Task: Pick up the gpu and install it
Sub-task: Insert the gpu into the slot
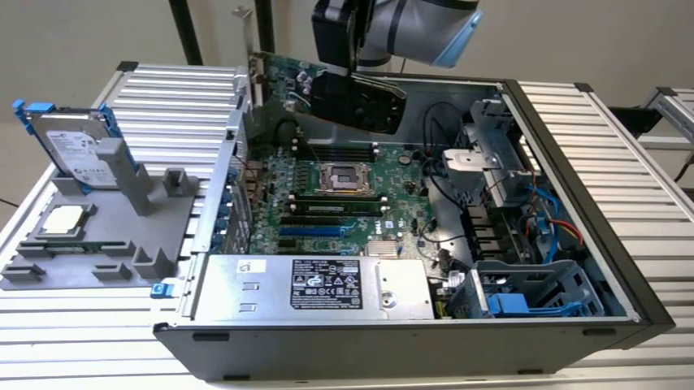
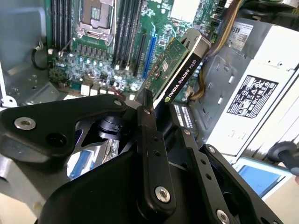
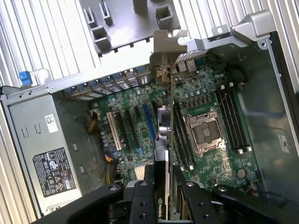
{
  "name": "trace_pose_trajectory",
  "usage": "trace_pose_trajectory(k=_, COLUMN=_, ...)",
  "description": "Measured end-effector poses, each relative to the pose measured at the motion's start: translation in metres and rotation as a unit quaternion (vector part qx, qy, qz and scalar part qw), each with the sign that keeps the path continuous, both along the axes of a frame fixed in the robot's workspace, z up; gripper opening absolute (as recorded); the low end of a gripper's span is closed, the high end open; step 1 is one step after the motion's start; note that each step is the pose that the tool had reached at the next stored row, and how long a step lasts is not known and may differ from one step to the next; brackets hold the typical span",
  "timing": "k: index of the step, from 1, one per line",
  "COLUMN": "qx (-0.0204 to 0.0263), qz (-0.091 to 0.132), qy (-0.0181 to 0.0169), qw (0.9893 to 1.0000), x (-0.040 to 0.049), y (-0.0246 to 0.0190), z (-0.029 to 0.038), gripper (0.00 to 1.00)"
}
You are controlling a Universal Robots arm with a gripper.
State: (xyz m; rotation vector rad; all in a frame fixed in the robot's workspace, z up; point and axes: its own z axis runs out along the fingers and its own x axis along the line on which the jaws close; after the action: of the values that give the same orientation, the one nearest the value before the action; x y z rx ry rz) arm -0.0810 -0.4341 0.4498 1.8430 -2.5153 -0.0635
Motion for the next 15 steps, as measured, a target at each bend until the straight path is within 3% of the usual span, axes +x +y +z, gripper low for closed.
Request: trace_pose_trajectory(k=15, qx=0.0, qz=0.022, qy=0.0, qw=0.9998, x=0.0, y=0.0, z=0.0, gripper=0.0)
